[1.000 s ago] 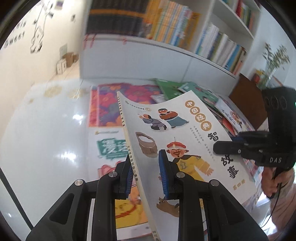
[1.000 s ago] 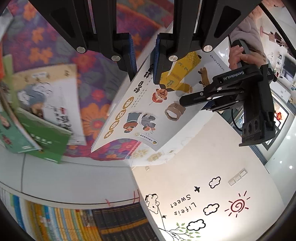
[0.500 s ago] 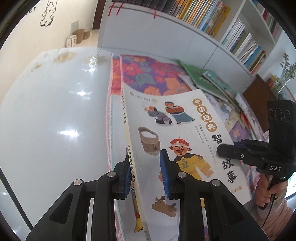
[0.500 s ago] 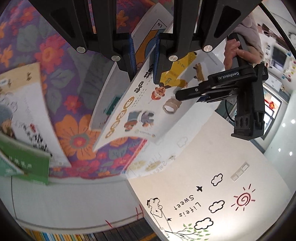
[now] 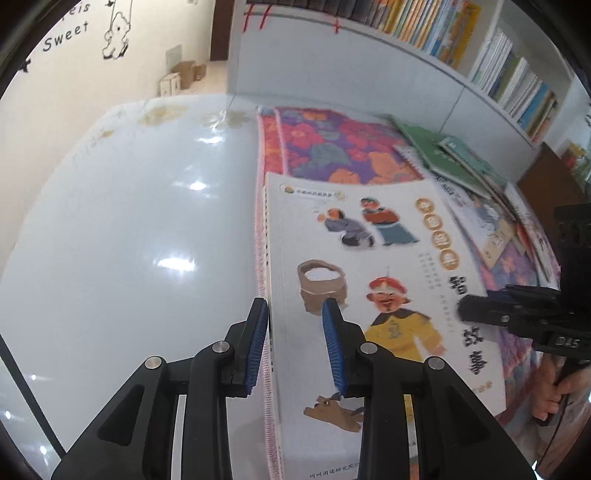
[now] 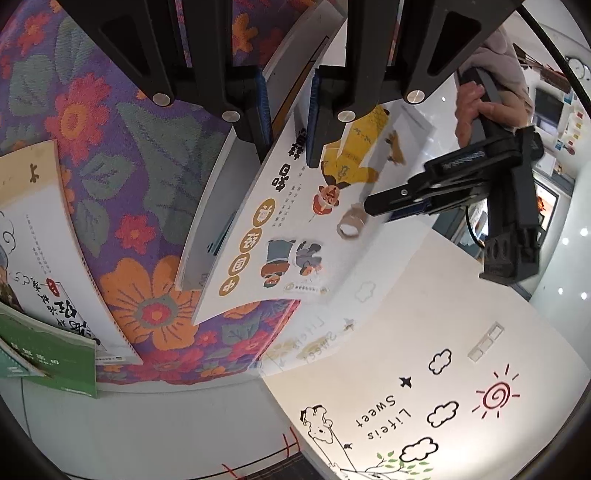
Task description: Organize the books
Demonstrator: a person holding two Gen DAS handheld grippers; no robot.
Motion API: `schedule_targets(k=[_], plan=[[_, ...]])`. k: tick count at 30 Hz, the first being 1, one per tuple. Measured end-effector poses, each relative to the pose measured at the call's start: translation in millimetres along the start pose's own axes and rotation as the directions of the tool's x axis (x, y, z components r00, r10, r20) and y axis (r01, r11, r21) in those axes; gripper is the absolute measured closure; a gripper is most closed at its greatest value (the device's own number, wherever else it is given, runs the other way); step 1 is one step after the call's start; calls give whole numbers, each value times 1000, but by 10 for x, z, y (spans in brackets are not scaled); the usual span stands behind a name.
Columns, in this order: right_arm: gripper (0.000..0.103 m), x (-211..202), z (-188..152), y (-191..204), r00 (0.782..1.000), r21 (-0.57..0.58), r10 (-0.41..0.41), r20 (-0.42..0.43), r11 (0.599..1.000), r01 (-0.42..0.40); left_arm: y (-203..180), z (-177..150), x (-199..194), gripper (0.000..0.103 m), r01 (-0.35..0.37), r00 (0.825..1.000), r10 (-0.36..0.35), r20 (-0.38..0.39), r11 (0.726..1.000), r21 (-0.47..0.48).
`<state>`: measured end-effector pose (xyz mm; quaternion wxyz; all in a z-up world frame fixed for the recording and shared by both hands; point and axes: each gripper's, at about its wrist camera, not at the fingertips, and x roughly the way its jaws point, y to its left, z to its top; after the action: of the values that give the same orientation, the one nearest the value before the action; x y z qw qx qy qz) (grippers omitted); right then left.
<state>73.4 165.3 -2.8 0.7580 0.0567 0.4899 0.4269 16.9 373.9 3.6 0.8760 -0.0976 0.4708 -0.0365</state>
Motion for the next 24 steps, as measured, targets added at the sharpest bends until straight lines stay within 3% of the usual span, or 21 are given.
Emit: schedule_targets(k=[12,17,24], plan=[[85,17,-1,-66,1000,31,6,-3,999,-6,-25,9,18,73,-12,1000,12,5,1000,10],[84,-11,19,42,998,-4,-48,-29,999,48,-28,7,15,72,-10,1000,10,4,1000,7],[68,-156,69,-38,991,36,-135,6,990,135,-36,7,16,72,-15,1000,15,5,1000,7]])
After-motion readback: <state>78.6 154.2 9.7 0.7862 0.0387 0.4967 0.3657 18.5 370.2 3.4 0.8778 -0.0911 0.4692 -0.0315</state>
